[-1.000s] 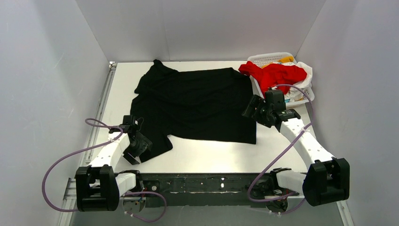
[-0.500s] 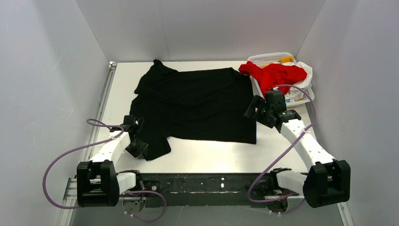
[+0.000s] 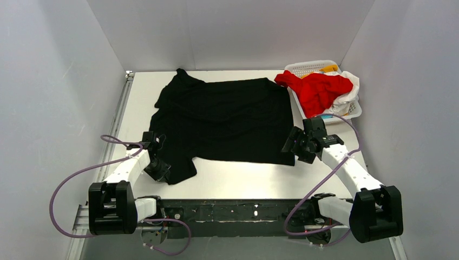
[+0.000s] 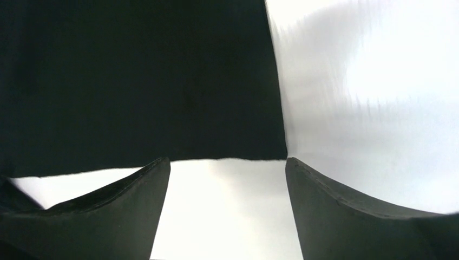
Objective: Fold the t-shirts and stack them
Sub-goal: Grab the side of the flattened tshirt closest away from the robot with both arms
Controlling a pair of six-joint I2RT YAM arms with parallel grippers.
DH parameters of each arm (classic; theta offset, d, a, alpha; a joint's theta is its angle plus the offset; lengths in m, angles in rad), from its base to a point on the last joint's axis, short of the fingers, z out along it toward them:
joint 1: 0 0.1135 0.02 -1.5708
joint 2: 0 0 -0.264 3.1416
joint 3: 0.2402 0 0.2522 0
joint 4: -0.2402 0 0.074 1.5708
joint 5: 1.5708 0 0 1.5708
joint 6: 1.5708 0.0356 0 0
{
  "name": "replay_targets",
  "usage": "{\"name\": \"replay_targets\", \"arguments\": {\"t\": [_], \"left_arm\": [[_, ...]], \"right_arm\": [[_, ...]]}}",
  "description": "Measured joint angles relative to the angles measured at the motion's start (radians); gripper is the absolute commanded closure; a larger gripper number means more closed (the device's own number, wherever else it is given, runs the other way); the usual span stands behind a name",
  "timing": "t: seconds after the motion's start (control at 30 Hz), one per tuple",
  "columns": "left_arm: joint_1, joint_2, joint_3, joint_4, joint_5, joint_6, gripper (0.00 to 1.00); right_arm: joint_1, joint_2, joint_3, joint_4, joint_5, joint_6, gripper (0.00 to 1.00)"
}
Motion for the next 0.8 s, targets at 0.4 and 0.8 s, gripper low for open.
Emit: {"name": "replay_targets", "arguments": {"t": [0.4,0.8], "left_arm": [[0.000,-0.036,-0.018,0.005,-0.002,-0.011,1.00],[0.000,-0.043,-0.023,0.005,-0.005,-0.042,1.00]], "right_arm": [[0.000,0.073,-0.083,-0.009,-0.050,0.060,0.33],[-0.004,0.179,-0.081,0.089,-0.024,0.097,0.99]]}}
